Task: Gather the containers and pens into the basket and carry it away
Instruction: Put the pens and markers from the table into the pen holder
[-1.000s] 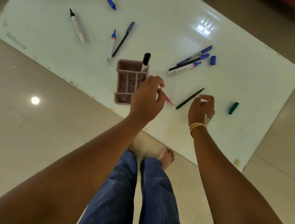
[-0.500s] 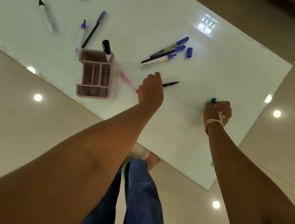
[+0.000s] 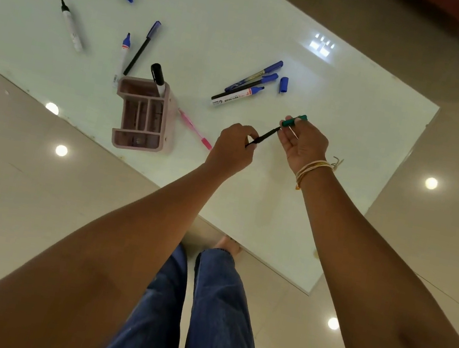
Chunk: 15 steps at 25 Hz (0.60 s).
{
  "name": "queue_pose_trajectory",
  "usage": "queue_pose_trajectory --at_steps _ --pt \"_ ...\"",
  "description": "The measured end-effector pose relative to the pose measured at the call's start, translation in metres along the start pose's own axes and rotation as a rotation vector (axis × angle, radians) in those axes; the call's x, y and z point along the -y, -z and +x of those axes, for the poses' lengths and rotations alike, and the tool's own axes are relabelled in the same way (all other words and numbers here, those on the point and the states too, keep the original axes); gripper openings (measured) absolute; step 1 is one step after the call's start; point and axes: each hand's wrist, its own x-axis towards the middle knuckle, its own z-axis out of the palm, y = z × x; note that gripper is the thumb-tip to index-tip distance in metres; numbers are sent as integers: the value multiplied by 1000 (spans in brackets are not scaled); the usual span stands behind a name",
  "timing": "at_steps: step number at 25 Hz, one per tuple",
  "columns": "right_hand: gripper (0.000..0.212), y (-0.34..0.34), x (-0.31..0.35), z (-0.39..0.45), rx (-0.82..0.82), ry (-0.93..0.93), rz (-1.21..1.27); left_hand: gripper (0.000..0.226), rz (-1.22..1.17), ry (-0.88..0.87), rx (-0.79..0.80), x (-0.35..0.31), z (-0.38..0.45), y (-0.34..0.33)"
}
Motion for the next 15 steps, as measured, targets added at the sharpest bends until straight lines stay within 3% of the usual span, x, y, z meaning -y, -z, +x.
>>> queue_pose_trajectory --at_steps 12,15 --pt "32 -14 -17 -19 59 14 58 18 -53 12 -69 10 -15 19" --pt "33 -18 -22 -21 67 44 -29 18 -65 27 -70 15 -17 22"
